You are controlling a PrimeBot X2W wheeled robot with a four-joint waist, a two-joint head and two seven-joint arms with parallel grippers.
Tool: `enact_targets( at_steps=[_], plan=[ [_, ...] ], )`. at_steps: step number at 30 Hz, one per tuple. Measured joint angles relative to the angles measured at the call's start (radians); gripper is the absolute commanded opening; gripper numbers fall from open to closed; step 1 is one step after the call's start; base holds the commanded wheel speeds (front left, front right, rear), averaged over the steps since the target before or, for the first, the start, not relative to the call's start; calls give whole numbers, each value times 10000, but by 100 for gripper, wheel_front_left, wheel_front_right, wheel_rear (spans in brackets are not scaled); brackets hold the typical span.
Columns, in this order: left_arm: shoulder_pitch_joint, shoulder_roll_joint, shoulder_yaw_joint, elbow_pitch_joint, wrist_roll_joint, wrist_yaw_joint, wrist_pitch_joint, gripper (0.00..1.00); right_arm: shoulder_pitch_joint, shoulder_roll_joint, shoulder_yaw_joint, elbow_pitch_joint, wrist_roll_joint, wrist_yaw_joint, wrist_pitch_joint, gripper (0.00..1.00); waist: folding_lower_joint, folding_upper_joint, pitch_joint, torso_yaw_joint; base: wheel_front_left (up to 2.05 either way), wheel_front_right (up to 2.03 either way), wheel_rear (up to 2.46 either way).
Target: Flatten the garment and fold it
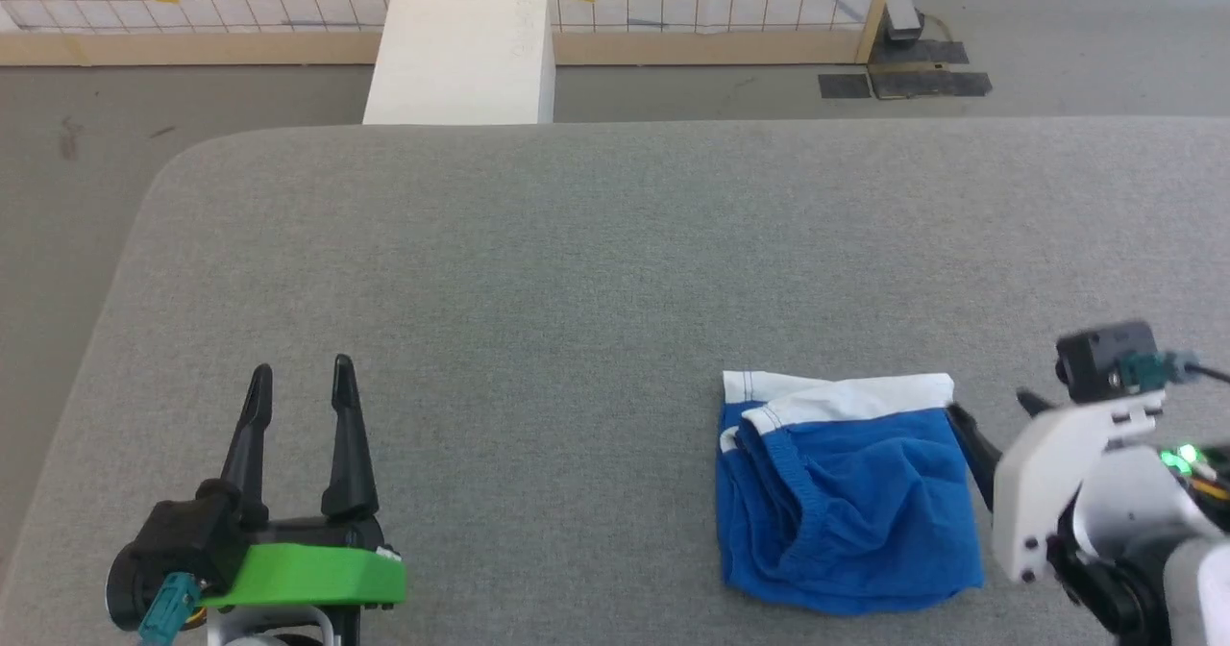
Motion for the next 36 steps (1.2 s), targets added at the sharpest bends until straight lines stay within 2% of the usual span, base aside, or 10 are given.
enact_targets(
  at_steps=[4, 10, 19, 20, 21, 22, 29, 36],
  plan=[
    [-2, 0, -4, 19, 36, -12, 0, 100, 562, 167, -343, 566, -267, 0, 88, 100, 0, 0, 87, -4, 0, 0, 0],
    [-14, 0, -50, 38, 59, -36, 0, 100, 616, 359, -280, 1810, -479, 0, -67, 100, 0, 0, 207, 157, 0, 0, 0],
    [-23, 0, -69, 59, 56, -38, 0, 100, 277, 146, 90, 3425, -637, 2, -652, 100, 0, 0, 381, 471, 0, 0, 0],
    [-23, 0, -73, 59, 56, -38, -2, 100, 218, 56, 163, 3536, -598, 2, -667, 47, 0, 0, 388, 497, 0, 0, 0],
    [-23, 0, -75, 59, 56, -38, -2, 100, 155, -29, 221, 3620, -533, 4, -717, 14, 0, 0, 387, 516, 0, 0, 0],
    [-23, 0, -71, 63, 56, -38, 0, 100, 115, -100, 318, 3693, -470, 4, -750, 0, 0, 0, 378, 521, 0, 0, 0],
    [-22, 0, 15, -12, 59, -44, -2, 100, -129, -867, 1243, 3879, 92, 10, -894, 0, 0, 0, 323, 433, 0, 0, 0],
    [-12, -4, 244, -305, 73, -29, -2, 100, -1397, -2602, 3651, 3777, 742, 6, -694, 0, 0, 0, 353, -325, 0, 0, 0]
  ],
)
